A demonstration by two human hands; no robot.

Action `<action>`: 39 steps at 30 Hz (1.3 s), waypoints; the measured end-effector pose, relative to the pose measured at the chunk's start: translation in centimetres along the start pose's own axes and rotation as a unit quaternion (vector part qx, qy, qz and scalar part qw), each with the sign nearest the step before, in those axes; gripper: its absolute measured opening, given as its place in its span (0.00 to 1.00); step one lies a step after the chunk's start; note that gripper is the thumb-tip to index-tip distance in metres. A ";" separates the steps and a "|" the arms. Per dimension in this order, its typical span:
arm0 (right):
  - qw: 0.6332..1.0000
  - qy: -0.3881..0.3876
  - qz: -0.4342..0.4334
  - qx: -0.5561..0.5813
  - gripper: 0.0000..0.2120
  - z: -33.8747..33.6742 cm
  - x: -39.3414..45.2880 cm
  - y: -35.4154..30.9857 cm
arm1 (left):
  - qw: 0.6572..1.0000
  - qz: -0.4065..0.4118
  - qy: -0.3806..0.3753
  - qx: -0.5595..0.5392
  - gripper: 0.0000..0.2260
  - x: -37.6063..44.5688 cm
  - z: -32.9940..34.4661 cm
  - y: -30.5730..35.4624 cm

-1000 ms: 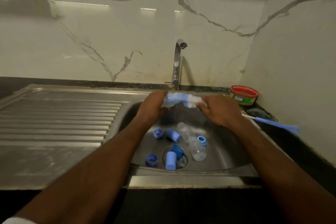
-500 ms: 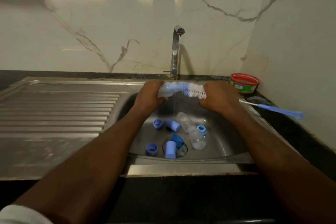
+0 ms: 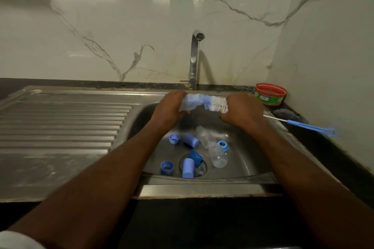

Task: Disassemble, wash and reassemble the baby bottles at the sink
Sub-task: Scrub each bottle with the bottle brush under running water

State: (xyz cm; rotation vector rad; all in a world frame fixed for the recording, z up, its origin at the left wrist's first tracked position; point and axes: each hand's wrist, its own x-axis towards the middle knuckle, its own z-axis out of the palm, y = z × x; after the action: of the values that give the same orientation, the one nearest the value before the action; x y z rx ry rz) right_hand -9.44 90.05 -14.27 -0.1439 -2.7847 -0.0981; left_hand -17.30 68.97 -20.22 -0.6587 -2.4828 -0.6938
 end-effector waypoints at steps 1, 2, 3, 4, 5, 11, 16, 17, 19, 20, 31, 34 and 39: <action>1.000 0.004 0.000 -0.002 0.23 -0.1 0.1 0.2 | 1.000 -0.016 0.010 0.001 0.27 -0.1 -0.1 -0.5; 1.000 0.000 -0.005 -0.013 0.23 -0.2 0.0 0.0 | 1.000 -0.016 0.000 0.013 0.27 -0.2 -0.1 -0.6; 1.000 -0.008 -0.016 -0.023 0.24 -0.1 -0.1 -0.4 | 0.999 0.002 -0.023 0.022 0.27 -0.4 0.0 -0.2; 0.999 -0.015 -0.026 -0.029 0.24 0.0 -0.3 -0.9 | 0.998 0.031 -0.046 0.028 0.28 -0.5 0.2 0.4; 0.999 -0.018 -0.035 -0.031 0.24 0.2 -0.3 -1.3 | 0.996 0.058 -0.063 0.035 0.28 -0.5 0.5 1.1; 1.000 -0.013 0.000 -0.021 0.23 0.1 0.1 0.3 | 0.999 -0.015 -0.032 0.012 0.28 -0.2 0.2 0.0; 0.999 -0.011 -0.030 -0.035 0.22 1.5 -0.3 -2.4 | 0.993 0.001 -0.093 0.072 0.30 -0.1 1.9 1.3; 0.999 -0.012 -0.028 -0.034 0.21 1.6 -0.3 -2.4 | 0.992 0.002 -0.095 0.080 0.30 -0.1 2.0 1.2; 0.999 -0.028 -0.011 -0.017 0.21 1.4 -0.4 -1.9 | 0.992 0.001 -0.095 0.082 0.30 -0.1 1.9 1.2; 0.999 -0.033 -0.006 -0.014 0.21 1.2 -0.6 -1.8 | 0.991 -0.004 -0.100 0.084 0.30 -0.1 1.7 1.3; 1.000 -0.013 -0.010 -0.003 0.19 -1.3 -2.6 -2.3 | 0.995 0.000 -0.047 0.088 0.25 -1.8 -0.5 5.7; 0.999 -0.002 -0.028 -0.020 0.19 -2.0 -2.6 -2.4 | 0.994 0.004 -0.037 0.104 0.32 -2.8 -1.1 5.5; 1.000 0.009 0.000 0.012 0.19 -1.3 -3.5 -1.2 | 0.991 -0.032 -0.020 0.130 0.33 -3.4 -2.2 2.6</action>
State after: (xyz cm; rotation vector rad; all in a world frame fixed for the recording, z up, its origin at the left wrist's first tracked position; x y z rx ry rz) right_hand -5.82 88.40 -14.33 -0.1358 -2.7661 -0.0663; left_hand -12.51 68.61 -19.54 -0.5001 -2.5799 -0.3721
